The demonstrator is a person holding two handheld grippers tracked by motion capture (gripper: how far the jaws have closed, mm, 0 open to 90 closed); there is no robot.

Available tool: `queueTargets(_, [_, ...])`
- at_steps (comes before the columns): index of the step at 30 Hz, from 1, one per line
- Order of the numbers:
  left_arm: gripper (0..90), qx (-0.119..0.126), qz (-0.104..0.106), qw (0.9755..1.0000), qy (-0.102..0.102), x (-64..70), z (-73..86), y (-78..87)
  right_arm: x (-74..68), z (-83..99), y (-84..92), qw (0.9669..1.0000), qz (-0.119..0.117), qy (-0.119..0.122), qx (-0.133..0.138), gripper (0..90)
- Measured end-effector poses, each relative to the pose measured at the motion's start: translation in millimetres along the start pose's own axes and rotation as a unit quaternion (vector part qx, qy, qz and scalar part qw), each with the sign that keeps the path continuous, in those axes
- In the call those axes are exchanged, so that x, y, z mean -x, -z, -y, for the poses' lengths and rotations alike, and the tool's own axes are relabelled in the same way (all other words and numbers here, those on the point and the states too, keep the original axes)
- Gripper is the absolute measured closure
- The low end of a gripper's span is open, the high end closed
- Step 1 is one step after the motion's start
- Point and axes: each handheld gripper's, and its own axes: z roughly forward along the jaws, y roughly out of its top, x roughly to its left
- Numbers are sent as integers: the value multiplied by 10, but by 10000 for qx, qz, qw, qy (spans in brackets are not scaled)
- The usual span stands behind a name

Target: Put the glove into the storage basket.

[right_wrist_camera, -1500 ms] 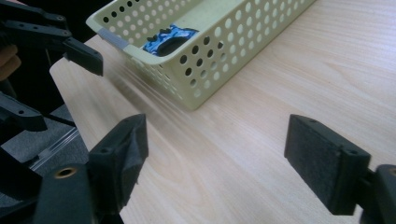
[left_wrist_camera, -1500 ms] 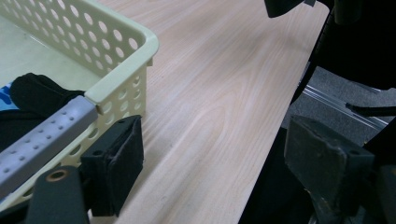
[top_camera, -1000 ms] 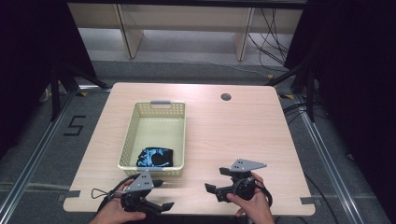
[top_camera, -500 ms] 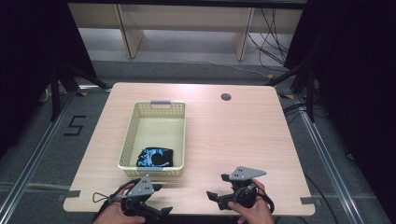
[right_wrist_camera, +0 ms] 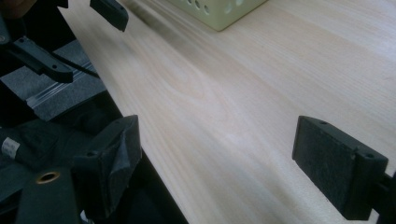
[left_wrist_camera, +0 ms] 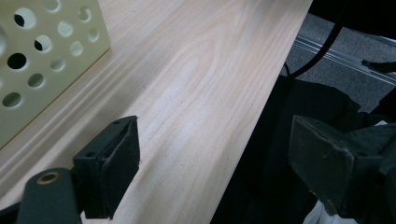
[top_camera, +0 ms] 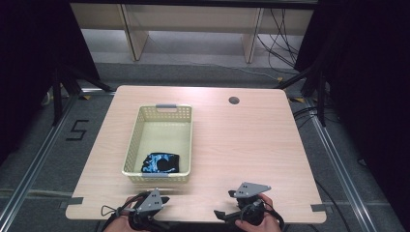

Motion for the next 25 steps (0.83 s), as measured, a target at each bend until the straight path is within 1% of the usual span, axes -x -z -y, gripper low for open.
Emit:
queueTargets(1, [166,-37,-23,10000,25,-1,5,-1,0,2,-3,10000,-13,35,4,167])
queueTargets(2, [166,-93,-55,9999,-47,-12,6,1,5,4,-11,10000,3,73,49,167])
queueTargets(3, [166,-40,-15,10000,-64,-13,4,-2,6,6,-13,10000,-8,72,39,167])
queueTargets(4, [166,-51,-13,10000,-62,-16,5,-2,5,9,-16,10000,-14,58,24,167])
queueTargets(5, [166,-51,-15,10000,-58,-17,5,-3,-15,14,-17,10000,-29,-70,-16,167])
queueTargets(6, [166,-84,-25,9999,-90,-22,5,-1,-4,14,-20,10000,-22,0,-6,167])
queueTargets(7, [166,-124,-22,9998,-163,-32,4,1,-2,14,-22,10000,-36,4,-19,167])
queueTargets(9, [166,-41,8,10000,-77,-17,8,-12,7,13,-20,10000,-31,45,-56,167])
queueTargets(11, [166,-63,24,9999,-105,-21,8,-12,5,13,-24,9999,-48,59,-68,167])
queueTargets(12, [166,-72,19,9999,-69,-17,9,-14,5,13,-26,9999,-32,77,-79,167])
queueTargets(13, [166,-105,24,9999,19,-12,12,-18,-7,15,-27,9999,-35,15,-94,167])
queueTargets(14, [166,-32,35,10000,64,-1,13,-16,-14,16,-27,9999,-51,-36,-101,167])
queueTargets(15, [166,-47,4,9999,-97,-18,5,-7,-5,15,-28,9999,-42,13,-91,167])
queueTargets(16, [166,-57,7,9999,-94,-20,5,-5,-3,15,-28,9999,-45,28,-92,167])
queueTargets(17, [165,-54,3,10000,-43,-14,6,-4,-6,16,-28,9999,-41,3,-99,167])
queueTargets(18, [166,-54,3,10000,-47,-15,5,-4,10,16,-31,9999,-44,72,-80,167])
queueTargets(22, [165,-95,-10,9999,-75,-23,2,1,21,21,-33,9999,-28,79,-100,167])
queueTargets(23, [165,-90,-10,9999,-68,-24,1,3,15,24,-36,9999,-28,29,-113,167])
queueTargets(24, [165,-55,3,10000,54,-10,5,-1,28,25,-36,9999,-5,83,-113,167])
queueTargets(25, [166,-55,1,10000,58,-12,6,-2,30,26,-38,9999,-5,81,-122,167])
